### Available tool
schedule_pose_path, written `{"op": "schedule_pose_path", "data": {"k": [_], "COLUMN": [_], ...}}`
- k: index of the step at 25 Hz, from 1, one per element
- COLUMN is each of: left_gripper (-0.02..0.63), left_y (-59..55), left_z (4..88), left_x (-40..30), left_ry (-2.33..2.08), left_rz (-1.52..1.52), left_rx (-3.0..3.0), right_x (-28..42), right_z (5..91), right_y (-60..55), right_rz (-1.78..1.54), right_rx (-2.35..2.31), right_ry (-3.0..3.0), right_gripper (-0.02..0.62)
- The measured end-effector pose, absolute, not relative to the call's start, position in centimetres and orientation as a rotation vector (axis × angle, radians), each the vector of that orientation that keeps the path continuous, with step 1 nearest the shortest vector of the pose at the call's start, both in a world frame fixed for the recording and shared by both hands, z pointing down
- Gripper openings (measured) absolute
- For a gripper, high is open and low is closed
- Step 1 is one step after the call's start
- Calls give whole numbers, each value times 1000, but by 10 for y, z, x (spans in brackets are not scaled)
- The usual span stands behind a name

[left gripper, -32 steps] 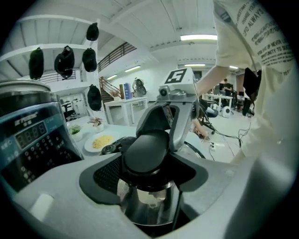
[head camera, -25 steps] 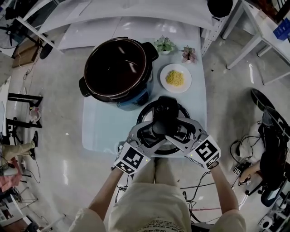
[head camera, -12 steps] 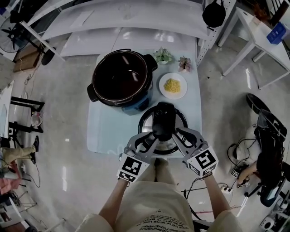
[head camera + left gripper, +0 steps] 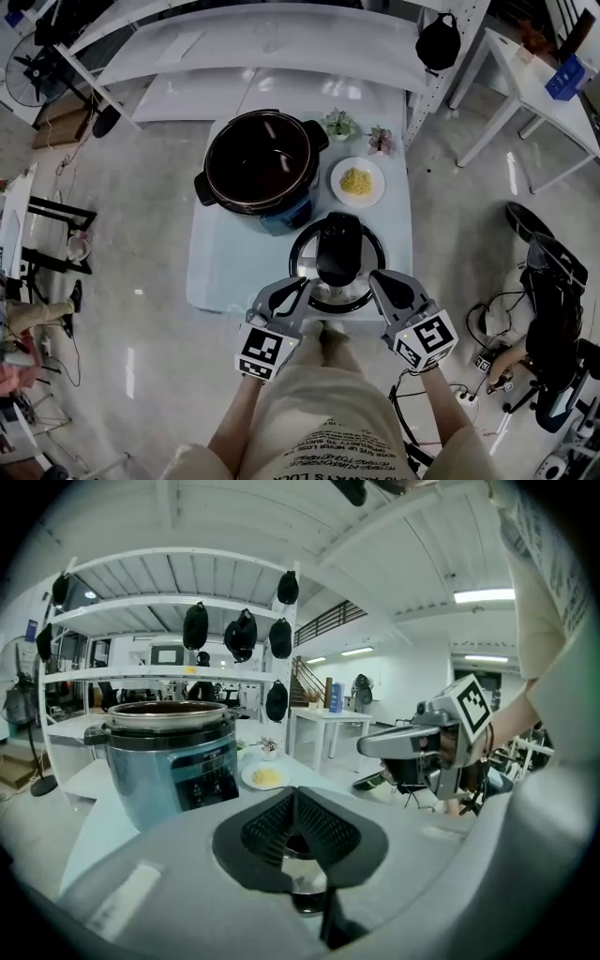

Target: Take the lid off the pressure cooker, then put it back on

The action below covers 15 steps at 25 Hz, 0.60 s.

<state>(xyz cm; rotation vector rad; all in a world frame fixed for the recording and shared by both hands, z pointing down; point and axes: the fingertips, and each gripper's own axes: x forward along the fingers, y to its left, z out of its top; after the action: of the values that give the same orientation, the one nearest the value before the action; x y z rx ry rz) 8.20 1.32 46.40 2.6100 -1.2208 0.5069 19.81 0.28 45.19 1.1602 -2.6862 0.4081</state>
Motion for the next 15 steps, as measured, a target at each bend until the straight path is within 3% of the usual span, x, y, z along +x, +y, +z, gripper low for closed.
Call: {"op": "schedule_pose_path", "data": {"k": [15], "left_gripper": [25], "left_y": [20], "left_z": [408], "left_x": [49], "left_ry": [-1366], "left_rz": [318], "left_rx": [2605], "right_x": [226], "right_z": [383], "right_y": [13], "right_rz": [325], "right_rx": [1403], "right_ry": [-2760], "right_gripper": [5]}}
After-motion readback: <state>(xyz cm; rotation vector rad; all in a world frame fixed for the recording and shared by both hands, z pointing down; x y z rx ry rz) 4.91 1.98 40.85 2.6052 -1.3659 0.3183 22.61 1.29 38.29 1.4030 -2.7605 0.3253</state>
